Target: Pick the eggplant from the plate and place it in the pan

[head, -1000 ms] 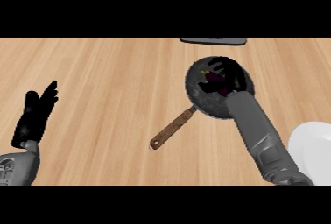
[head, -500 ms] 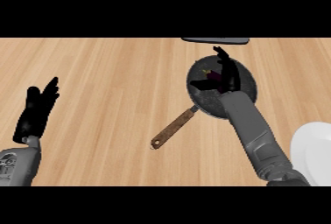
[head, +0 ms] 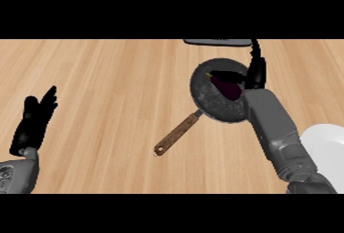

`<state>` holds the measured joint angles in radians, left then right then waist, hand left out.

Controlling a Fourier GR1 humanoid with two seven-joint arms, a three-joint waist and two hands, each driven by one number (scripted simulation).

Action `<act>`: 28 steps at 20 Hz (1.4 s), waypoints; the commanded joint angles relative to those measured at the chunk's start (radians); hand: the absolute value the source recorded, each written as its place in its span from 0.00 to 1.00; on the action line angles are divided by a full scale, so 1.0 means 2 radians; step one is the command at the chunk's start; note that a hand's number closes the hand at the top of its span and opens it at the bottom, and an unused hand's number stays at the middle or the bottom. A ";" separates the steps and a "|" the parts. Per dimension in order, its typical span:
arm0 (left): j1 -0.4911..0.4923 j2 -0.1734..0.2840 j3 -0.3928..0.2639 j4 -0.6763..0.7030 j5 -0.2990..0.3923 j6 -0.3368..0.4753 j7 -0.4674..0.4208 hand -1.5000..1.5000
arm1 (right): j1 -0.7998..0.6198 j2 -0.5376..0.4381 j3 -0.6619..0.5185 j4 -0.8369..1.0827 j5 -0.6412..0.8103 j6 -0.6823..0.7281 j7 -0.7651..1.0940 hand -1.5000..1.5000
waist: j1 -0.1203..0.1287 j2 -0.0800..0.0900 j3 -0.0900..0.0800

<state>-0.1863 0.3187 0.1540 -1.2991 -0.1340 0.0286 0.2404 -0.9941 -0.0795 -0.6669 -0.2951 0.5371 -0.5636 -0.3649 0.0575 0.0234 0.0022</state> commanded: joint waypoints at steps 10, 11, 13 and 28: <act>0.017 0.000 0.020 0.011 -0.002 0.009 0.003 0.50 | 0.093 -0.112 -0.009 -0.090 -0.070 0.132 0.016 0.00 | -0.037 -0.015 -0.002; 0.034 0.013 0.030 -0.002 0.009 -0.006 -0.003 0.50 | 0.120 -0.108 -0.012 -0.112 -0.083 0.146 -0.004 0.00 | -0.036 -0.015 -0.001; 0.036 -0.007 0.016 -0.019 0.002 0.007 0.008 0.50 | 0.154 -0.130 -0.012 -0.132 -0.096 0.188 -0.007 0.00 | -0.037 -0.015 -0.001; 0.044 -0.009 0.021 -0.016 -0.006 0.000 -0.004 0.50 | 0.388 -0.207 -0.023 -0.388 -0.211 0.398 0.068 0.00 | -0.032 -0.013 -0.001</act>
<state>-0.1143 0.3241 0.2094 -1.3158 -0.1341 0.0205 0.2333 -0.3120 -0.4516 -0.6871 -0.9849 0.1834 0.1532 -0.2498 -0.0138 -0.0045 -0.0008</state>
